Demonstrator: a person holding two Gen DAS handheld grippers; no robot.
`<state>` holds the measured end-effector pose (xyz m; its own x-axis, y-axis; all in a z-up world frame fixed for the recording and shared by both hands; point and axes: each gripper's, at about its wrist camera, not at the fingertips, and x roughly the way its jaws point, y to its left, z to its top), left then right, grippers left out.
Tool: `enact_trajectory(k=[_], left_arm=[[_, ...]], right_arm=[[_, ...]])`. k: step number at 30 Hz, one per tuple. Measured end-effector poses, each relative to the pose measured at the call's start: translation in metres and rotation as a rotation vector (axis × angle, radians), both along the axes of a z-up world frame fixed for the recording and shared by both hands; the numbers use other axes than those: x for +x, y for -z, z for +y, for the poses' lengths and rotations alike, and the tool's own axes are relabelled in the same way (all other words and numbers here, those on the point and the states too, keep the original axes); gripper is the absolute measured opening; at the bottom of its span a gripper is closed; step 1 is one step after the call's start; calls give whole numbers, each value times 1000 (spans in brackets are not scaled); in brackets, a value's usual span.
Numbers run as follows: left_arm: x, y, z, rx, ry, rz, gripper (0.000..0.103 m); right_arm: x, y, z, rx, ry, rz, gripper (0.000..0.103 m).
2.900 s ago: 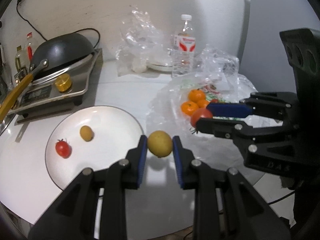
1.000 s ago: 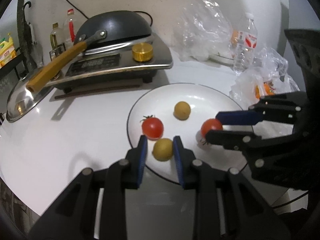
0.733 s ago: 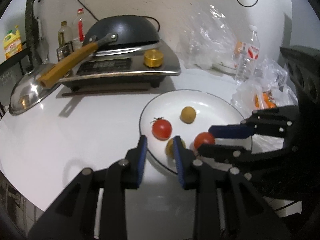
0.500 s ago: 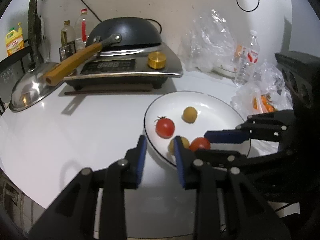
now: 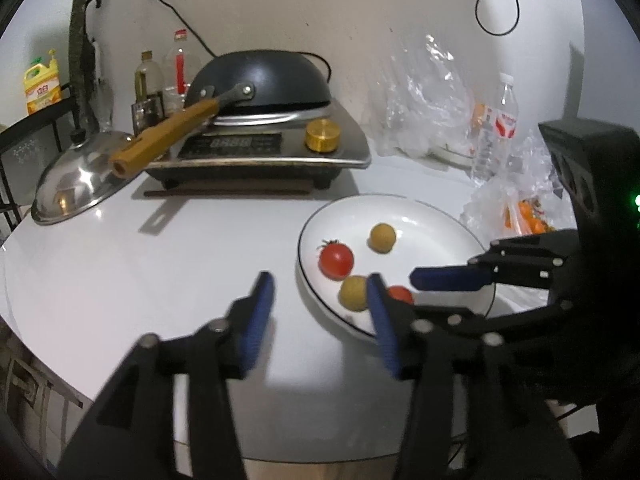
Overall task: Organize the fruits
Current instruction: 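Open the left gripper to drop the yellow fruit while the right gripper releases the tomato onto the plate, then move both open grippers back over the fruit on the plastic bag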
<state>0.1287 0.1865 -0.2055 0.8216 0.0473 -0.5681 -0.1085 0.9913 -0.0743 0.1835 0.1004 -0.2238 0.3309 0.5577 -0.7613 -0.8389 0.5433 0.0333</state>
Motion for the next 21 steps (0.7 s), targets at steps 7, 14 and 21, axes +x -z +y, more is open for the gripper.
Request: enact_trajectory(k=[7, 14, 21], left_arm=[[-5, -8, -6, 2, -17, -10, 51], [-8, -20, -23, 4, -11, -33, 51], [-8, -30, -48, 17, 25, -45, 51]], right_arm=[[-4, -11, -15, 29, 9, -18, 44], [-7, -28, -47, 55, 46, -52, 45], [-10, -42, -80, 74, 93, -80, 45]])
